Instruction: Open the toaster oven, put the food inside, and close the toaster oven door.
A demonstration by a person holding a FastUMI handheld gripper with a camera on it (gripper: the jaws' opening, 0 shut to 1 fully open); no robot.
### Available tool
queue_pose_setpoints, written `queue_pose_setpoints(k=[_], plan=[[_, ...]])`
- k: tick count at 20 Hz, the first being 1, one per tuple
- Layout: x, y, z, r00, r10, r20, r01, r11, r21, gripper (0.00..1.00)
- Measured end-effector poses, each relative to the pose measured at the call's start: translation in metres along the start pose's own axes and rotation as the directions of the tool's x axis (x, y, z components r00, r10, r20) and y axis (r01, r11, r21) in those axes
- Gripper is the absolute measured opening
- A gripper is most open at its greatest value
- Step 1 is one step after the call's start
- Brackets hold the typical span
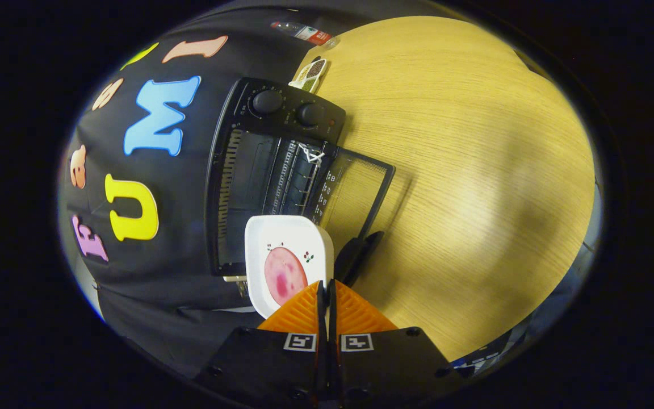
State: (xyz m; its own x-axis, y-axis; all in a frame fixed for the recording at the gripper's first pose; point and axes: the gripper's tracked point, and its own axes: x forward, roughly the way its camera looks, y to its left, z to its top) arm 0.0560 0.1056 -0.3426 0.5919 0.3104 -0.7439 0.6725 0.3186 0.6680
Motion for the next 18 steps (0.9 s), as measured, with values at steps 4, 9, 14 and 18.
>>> queue_pose_setpoints(k=[4, 9, 14, 18], plan=[[0.026, 0.017, 0.010, 0.998, -0.006, 0.061, 0.002, 0.997, 0.072, 0.02], [0.055, 0.040, 0.020, 0.992, 0.008, 0.122, -0.024, 0.991, 0.135, 0.02], [0.078, 0.047, 0.035, 0.984, -0.020, 0.179, -0.016, 0.981, 0.195, 0.02], [0.092, 0.054, 0.049, 0.970, -0.019, 0.244, -0.034, 0.977, 0.212, 0.04]])
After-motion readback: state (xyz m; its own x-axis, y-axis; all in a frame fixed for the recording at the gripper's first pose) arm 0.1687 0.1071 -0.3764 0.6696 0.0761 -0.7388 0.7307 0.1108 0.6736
